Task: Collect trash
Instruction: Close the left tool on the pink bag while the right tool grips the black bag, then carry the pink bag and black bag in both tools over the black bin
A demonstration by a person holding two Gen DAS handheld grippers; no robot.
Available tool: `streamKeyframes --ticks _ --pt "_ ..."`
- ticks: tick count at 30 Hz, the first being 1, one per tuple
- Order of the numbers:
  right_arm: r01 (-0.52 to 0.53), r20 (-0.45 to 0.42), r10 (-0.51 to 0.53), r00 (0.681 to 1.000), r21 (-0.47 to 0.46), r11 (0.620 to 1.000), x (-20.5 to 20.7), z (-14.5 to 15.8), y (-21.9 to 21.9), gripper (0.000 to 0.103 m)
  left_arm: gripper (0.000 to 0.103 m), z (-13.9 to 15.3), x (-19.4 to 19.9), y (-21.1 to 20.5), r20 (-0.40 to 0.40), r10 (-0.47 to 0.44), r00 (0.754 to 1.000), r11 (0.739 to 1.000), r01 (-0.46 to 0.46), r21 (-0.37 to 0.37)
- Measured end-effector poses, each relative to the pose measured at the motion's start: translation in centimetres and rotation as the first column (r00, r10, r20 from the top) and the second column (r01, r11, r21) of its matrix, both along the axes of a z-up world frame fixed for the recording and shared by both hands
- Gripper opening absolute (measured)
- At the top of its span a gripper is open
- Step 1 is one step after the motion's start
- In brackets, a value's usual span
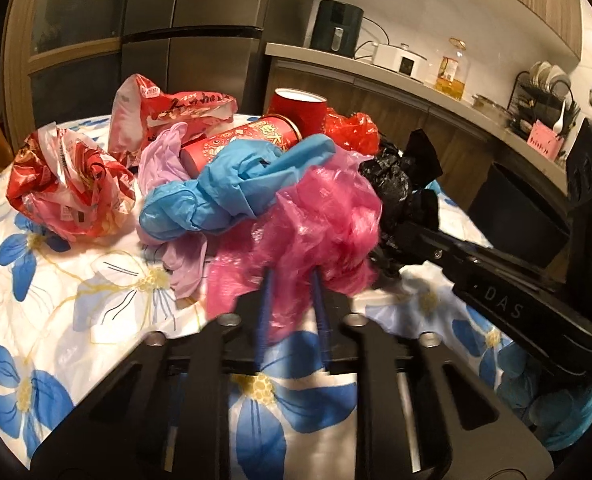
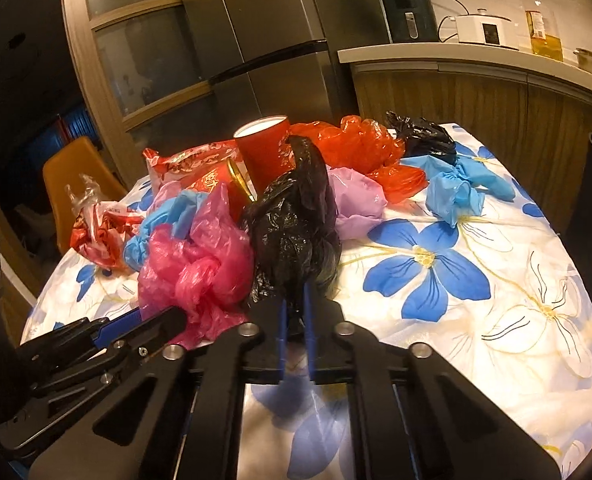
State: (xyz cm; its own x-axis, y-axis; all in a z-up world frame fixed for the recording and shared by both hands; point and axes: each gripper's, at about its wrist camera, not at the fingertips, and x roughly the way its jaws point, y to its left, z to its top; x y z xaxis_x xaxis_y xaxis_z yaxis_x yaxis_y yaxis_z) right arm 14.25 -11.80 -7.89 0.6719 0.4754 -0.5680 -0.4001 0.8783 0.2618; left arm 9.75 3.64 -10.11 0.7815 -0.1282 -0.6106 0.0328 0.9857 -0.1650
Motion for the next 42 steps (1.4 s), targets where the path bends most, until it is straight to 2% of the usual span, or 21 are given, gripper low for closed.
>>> streamKeyframes --ticks 2,5,16,30,36,42 --pt "0.006 0.012 -0.006 1.0 -0.001 1.0 -0.4 0.3 -0.4 0.005 0.002 0.2 -0.4 -0.1 0.003 0.001 1.0 1.0 -0.001 0.004" --pt "0.02 0.033 -0.02 0.999 -0.005 1.0 -1.2 0.9 -1.1 0.004 0.0 0.6 -1.0 -0.3 0.012 0.001 1.0 1.0 -0.001 0.005" --pt "0.149 0.121 -0.148 0.982 0.003 0.989 -5.0 3.7 -5.9 0.003 0.0 3.7 -4.8 -2.1 0.094 -0.03 0.995 0.999 0.031 -0.012" --pt "0.275 0.209 -0.27 0.94 0.002 0.961 -8.6 6.6 -11.0 0.003 0.0 7.9 -5.3 -5.6 0.176 -0.057 0.983 0.998 0.056 0.011" --pt "0.366 0.238 -0.359 0.902 0.016 0.93 -9.2 7.7 -14.3 0.003 0.0 10.2 -3.9 -9.1 0.211 -0.124 0.969 0.992 0.123 0.02" --pt "0.466 0.278 -0.455 0.846 0.03 0.885 -9.3 9.1 -18.0 0.003 0.0 10.2 -1.4 -11.2 0.181 -0.161 0.97 0.981 0.178 -0.08"
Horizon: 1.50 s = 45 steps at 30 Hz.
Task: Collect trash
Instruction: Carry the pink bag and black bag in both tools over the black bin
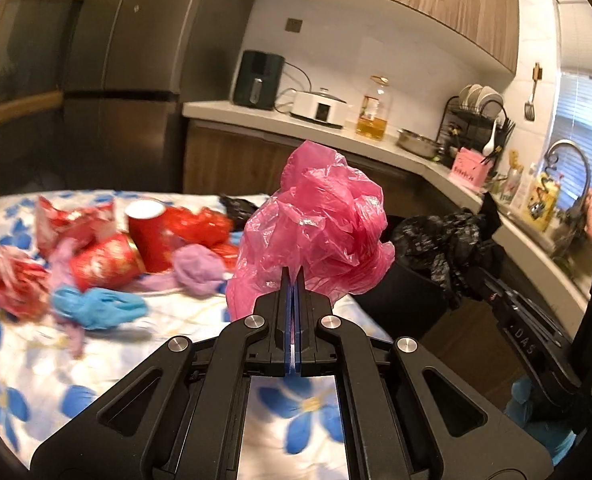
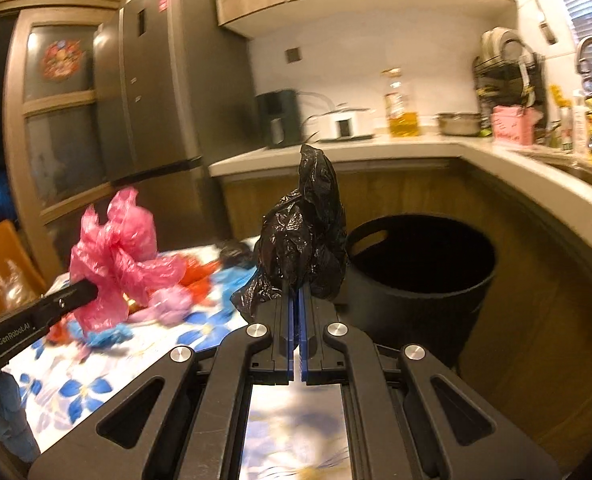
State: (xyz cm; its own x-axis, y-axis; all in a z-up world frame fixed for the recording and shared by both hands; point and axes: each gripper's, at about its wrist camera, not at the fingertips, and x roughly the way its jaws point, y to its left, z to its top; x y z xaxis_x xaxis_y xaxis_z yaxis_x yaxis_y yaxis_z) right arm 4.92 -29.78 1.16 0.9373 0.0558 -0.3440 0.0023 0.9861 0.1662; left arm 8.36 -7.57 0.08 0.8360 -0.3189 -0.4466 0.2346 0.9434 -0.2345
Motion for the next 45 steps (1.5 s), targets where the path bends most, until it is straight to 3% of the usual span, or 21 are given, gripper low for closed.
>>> streamKeyframes --ticks 8,18,29,37,45 --pt "0.059 0.023 -0.06 0.998 0.012 0.998 -0.1 0.3 -3.3 0.003 0.0 -0.7 0.7 -1.5 -0.01 0.015 1.0 0.999 -0.015 0.042" --pt "0.089 0.052 -0.091 0.995 0.034 0.995 -0.9 1.1 -4.5 0.003 0.0 4.3 -1.4 -5.5 0.135 -0.058 0.989 0.983 0.033 0.18" --pt "0.192 0.101 -0.19 0.977 -0.007 0.981 -0.6 2.9 -7.2 0.003 0.0 7.4 1.3 -10.7 0.207 -0.156 0.966 0.977 0.121 0.173" --pt "0.245 0.128 -0.242 0.962 -0.004 0.97 1.4 3.5 -9.7 0.003 0.0 6.5 4.6 -16.0 0.225 -0.217 0.95 0.967 0.177 0.185" --pt "0.256 0.125 -0.256 0.959 0.012 0.967 3.0 2.9 -11.5 0.003 0.0 4.3 7.0 -18.7 0.206 -0.246 0.947 0.957 0.204 0.205"
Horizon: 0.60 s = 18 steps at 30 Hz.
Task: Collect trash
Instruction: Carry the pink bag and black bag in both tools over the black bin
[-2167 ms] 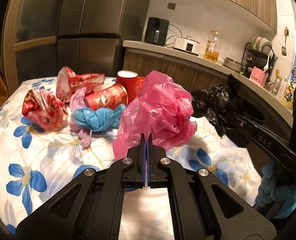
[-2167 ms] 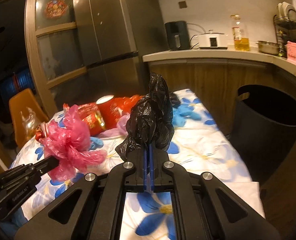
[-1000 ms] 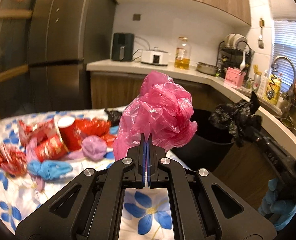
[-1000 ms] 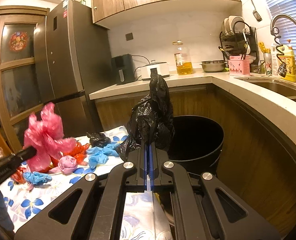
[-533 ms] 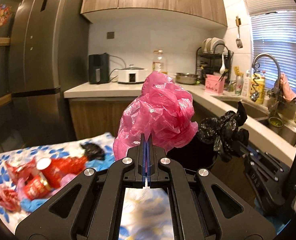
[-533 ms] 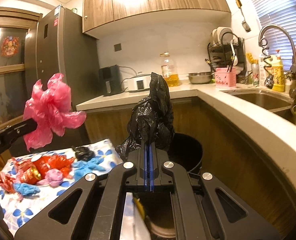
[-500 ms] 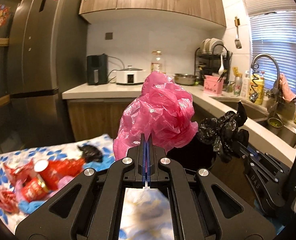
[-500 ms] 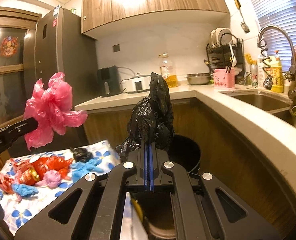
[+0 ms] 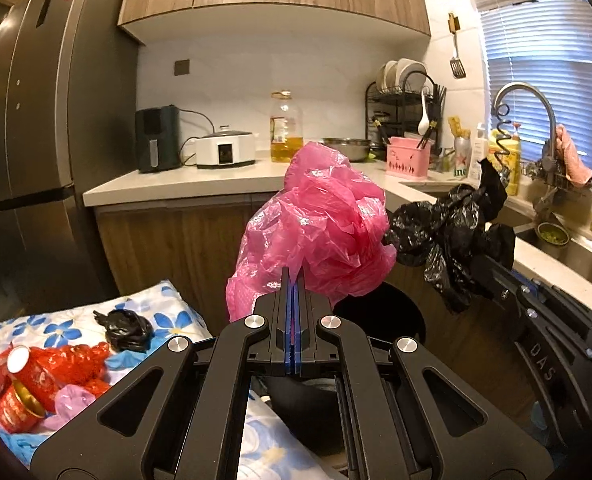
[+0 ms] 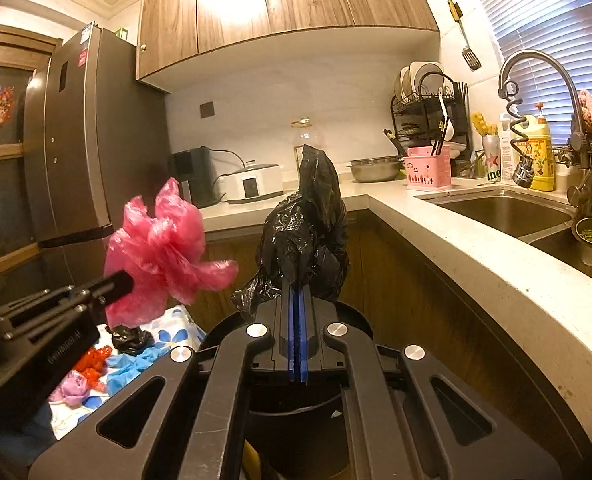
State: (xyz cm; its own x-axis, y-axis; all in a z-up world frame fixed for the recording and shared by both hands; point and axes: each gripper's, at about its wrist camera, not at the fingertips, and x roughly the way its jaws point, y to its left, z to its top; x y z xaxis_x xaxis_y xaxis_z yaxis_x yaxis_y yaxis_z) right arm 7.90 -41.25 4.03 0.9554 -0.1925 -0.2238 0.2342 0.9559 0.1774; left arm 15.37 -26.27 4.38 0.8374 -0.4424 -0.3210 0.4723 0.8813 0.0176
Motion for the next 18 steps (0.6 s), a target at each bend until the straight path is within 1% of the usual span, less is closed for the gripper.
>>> streamKeyframes --ticks 8,18 --pt "-0.013 -0.012 0.013 1.0 0.007 1.0 1.4 -0.9 -0.3 0.003 0.0 -1.3 1.8 -1.3 -0.02 0.0 1.0 1.0 0.001 0.012" --pt "-0.027 -0.026 0.026 0.999 -0.006 1.0 3.3 -1.7 -0.4 0.003 0.0 -2.3 3.9 -1.9 -0.045 -0.005 0.999 1.0 0.005 -0.007"
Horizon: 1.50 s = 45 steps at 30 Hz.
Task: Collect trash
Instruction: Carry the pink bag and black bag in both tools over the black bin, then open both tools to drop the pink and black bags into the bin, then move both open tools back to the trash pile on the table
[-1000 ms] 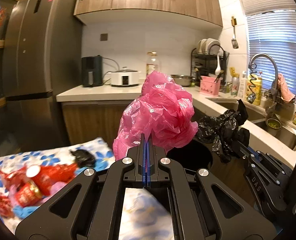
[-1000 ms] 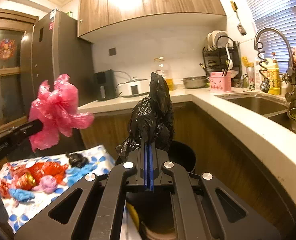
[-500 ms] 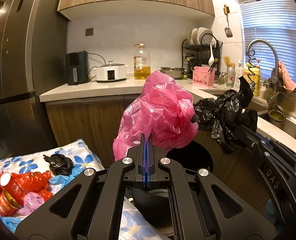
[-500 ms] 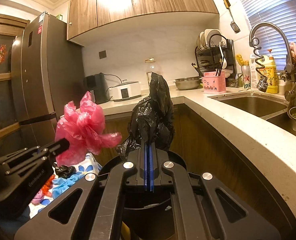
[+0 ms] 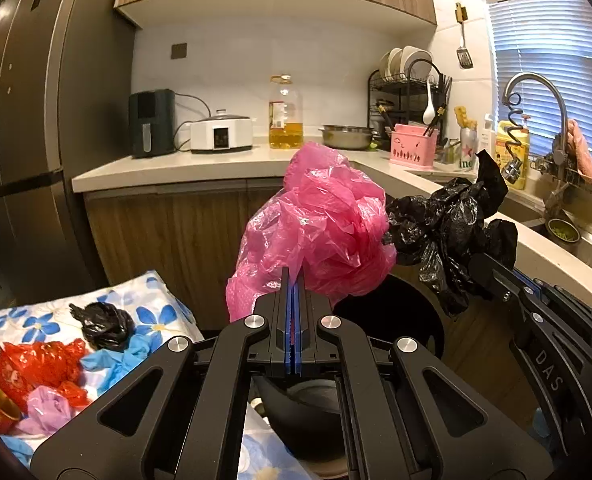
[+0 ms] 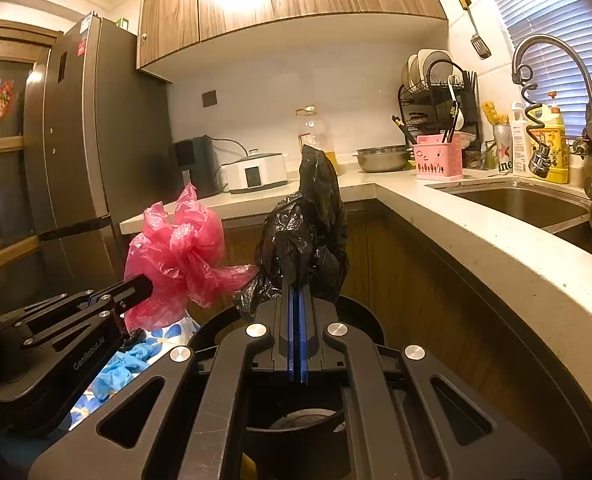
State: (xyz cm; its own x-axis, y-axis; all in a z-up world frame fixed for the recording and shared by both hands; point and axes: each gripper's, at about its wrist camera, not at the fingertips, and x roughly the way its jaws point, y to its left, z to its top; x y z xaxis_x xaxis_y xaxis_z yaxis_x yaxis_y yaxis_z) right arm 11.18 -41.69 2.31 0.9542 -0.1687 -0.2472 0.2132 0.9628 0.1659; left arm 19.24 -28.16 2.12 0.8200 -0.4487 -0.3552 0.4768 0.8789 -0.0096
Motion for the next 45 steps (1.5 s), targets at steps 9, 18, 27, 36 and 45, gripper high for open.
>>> streamKeyframes --ticks 9,18,27,36,45 --pt "-0.004 -0.012 0.004 1.0 0.003 1.0 1.2 -0.8 -0.3 0.003 0.0 -1.1 1.3 -0.4 -0.018 -0.005 1.0 1.0 0.005 -0.006" --pt "0.001 -0.002 -0.001 1.0 0.017 1.0 1.4 -1.4 -0.8 0.04 0.003 -2.2 2.4 -0.6 -0.044 -0.023 0.999 1.0 0.022 -0.017" --pt "0.032 -0.002 -0.032 0.999 0.019 0.999 0.3 -1.2 -0.8 0.056 0.057 -2.3 2.0 1.0 -0.042 0.001 0.999 0.999 -0.002 -0.04" --pt "0.044 0.017 -0.044 0.999 0.022 0.999 -2.0 -0.4 -0.1 0.068 0.078 -1.6 -0.3 3.6 -0.03 0.057 0.998 0.997 -0.059 -0.054" --pt "0.003 0.031 -0.003 1.0 0.006 1.0 -4.3 0.2 2.5 0.073 0.083 -1.1 -4.4 8.5 -0.018 0.177 0.984 0.982 -0.177 -0.06"
